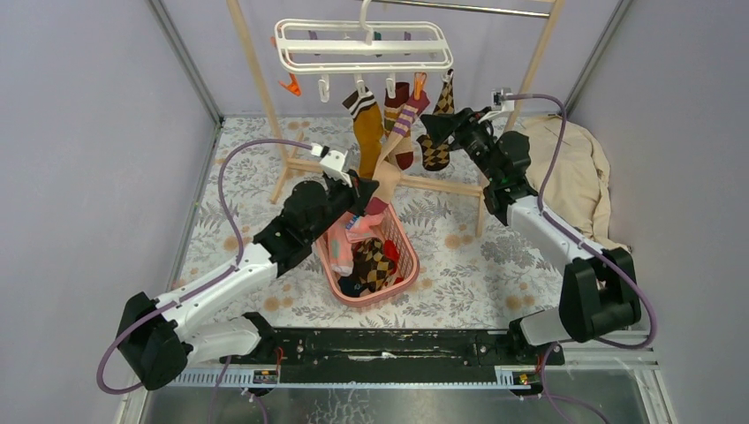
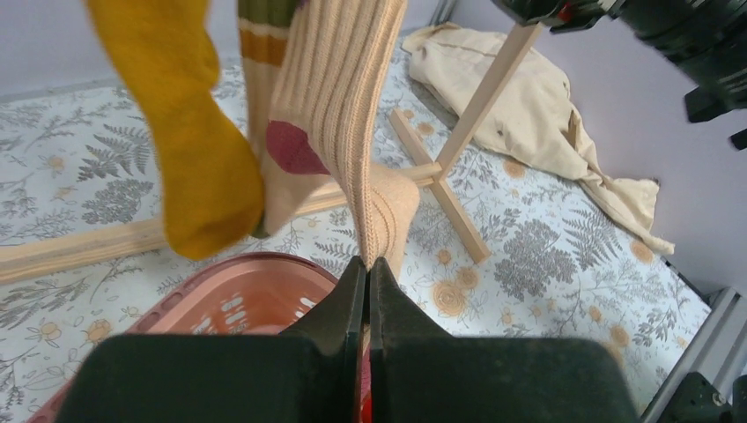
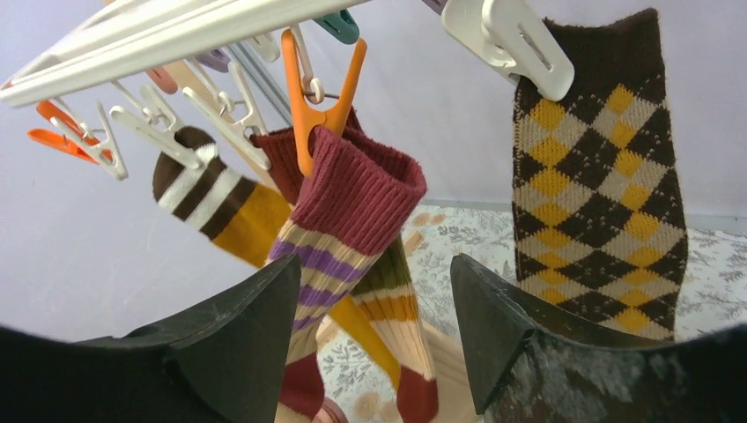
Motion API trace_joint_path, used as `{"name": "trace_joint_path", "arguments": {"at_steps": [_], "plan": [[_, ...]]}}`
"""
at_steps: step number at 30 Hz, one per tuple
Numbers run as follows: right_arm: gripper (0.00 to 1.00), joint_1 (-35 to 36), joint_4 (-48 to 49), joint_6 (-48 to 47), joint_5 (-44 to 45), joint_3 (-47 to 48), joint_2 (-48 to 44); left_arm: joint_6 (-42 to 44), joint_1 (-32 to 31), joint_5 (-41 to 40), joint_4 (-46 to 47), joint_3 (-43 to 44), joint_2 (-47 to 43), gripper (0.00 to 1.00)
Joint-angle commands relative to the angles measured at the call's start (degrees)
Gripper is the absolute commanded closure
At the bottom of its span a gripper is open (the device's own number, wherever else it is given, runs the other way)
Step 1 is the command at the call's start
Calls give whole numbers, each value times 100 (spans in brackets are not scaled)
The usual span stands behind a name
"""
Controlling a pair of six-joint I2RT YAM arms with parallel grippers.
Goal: Remove the socks clipped to the hanger
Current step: Remove the sock from the hanger.
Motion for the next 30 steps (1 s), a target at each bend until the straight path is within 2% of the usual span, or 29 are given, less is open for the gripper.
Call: {"name": "trace_joint_path", "arguments": {"at_steps": [1,7,18,30], "plan": [[30,44,1209,247,-43,463,222,-132,177,147,10,3,-291,100],[30,43,1518,571,-110,905,663,-210,271,131,-148,13,-395,100],[30,43,1345,906,-76,1968,1489,-219,431,194,-251,-25,-539,100],[35,77,1535,1181,-128,2355,1983,-258,643,396,-160,-114,-503,100]]}}
